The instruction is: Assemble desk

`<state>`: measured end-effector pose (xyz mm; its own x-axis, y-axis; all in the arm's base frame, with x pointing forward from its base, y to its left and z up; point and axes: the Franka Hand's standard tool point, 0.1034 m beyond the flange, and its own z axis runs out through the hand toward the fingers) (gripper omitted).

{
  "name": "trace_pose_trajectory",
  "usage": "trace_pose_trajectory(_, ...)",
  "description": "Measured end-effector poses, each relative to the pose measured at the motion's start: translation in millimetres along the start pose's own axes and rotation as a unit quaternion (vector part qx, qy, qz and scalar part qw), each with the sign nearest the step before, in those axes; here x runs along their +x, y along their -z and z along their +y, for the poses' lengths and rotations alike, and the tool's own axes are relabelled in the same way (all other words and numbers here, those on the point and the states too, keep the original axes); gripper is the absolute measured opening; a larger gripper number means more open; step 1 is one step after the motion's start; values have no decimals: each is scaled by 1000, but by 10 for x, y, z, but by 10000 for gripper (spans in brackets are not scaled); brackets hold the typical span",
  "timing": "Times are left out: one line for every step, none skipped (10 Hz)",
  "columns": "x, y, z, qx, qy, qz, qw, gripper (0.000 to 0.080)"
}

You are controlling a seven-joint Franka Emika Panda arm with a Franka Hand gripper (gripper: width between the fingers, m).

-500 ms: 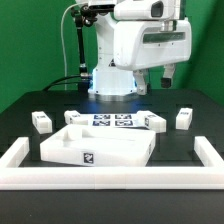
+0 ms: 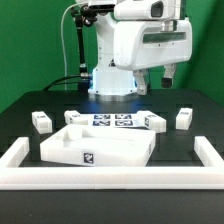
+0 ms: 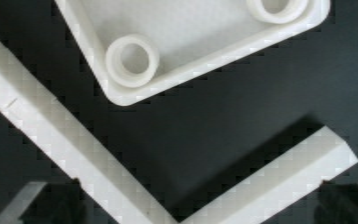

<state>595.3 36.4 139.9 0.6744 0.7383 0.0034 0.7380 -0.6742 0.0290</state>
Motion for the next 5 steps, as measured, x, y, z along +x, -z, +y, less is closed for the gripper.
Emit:
trace_pose_trajectory(-20, -2, 0, -1, 15, 1, 1000, 650)
trace_pose_trajectory(-157, -34, -27, -7, 54, 8, 998, 650)
trace_pose_trajectory(-427, -125, -84, -10, 78, 10, 997, 650)
trace_pose_trajectory(-699, -228, -123, -7, 124, 6, 992, 650)
trace_pose_trajectory(-907, -344, -157, -11, 161, 10, 987, 650)
